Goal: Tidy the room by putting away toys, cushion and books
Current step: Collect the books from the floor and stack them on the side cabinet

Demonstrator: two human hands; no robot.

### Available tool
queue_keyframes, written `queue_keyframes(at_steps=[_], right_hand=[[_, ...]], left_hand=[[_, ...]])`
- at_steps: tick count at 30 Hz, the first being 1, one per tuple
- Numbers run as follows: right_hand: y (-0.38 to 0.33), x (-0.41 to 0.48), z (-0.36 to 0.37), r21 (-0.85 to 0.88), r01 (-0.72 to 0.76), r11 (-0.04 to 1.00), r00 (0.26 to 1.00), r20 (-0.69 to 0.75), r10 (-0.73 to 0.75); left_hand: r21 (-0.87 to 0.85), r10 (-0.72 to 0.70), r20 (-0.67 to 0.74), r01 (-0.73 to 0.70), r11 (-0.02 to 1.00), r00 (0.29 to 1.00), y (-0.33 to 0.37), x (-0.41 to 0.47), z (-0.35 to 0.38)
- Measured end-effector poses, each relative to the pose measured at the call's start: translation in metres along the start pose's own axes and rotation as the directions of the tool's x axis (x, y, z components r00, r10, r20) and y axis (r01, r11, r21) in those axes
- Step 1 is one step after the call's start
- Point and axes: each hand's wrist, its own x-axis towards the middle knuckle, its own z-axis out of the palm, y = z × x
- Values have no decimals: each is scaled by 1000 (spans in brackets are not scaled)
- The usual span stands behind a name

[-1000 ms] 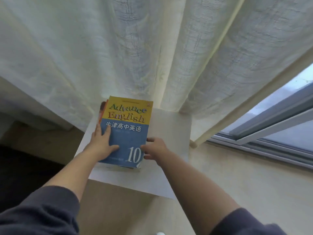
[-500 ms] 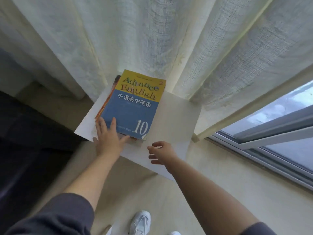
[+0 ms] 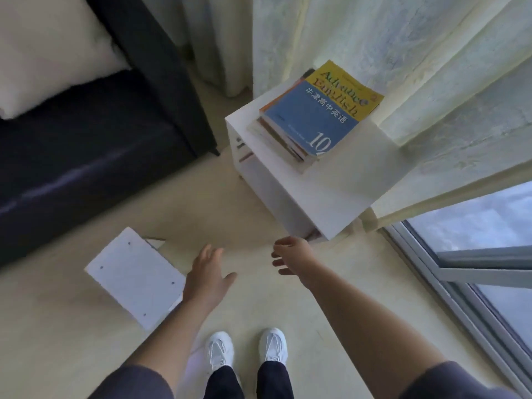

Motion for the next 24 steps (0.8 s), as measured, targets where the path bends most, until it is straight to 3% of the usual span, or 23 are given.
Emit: queue_keyframes(at_steps=[7,18,24], right_hand=[[39,-30,135,-275,25,961,971,236,42],[124,-78,320,-604,125,787,913,381,148],[218,-93,370,-811,258,525,846,453,283]], left_hand=[[-167,-288,-9,282,945,958,-133,-85,23],[-409,-551,43,518,751,833,-311,-201,92],[-551,-711,91,630,548,698,-349,-266,188]])
